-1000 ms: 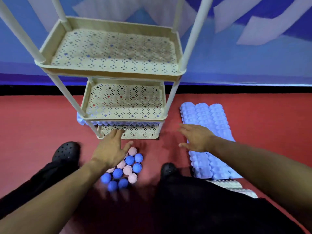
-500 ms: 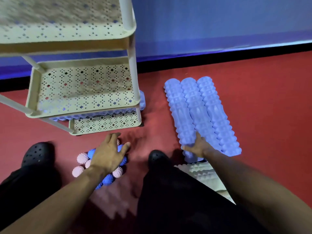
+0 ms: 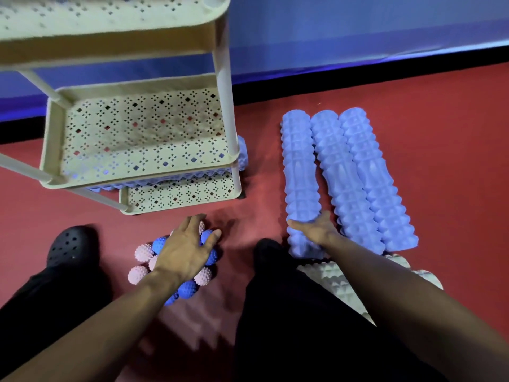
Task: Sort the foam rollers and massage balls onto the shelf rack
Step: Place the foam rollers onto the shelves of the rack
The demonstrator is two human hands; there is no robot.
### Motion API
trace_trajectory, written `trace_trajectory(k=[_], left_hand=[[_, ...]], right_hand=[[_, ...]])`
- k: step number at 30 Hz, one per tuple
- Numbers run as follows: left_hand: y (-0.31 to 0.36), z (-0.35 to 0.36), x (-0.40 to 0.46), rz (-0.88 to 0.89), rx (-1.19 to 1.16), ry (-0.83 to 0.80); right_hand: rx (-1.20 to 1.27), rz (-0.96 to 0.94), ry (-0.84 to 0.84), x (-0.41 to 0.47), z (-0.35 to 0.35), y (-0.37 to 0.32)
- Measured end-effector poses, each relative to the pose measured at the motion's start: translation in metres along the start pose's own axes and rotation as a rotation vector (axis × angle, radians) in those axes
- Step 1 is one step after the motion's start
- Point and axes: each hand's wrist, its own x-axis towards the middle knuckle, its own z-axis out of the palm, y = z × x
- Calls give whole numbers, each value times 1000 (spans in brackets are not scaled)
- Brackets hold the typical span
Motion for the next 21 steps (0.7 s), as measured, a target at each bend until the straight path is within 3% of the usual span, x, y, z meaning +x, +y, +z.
trace_trajectory(k=[6, 11, 16, 21], left_hand=[[30, -47, -31, 96, 0, 1], [75, -115, -82, 268, 34, 84], [119, -172, -158, 294, -254, 174], [143, -194, -238, 291, -655, 208]], right_hand=[[445, -41, -272, -65, -46, -59], [793, -105, -373, -173, -92, -118], [1111, -375, -557, -303, -117, -151], [1099, -474, -454, -404, -90, -150]])
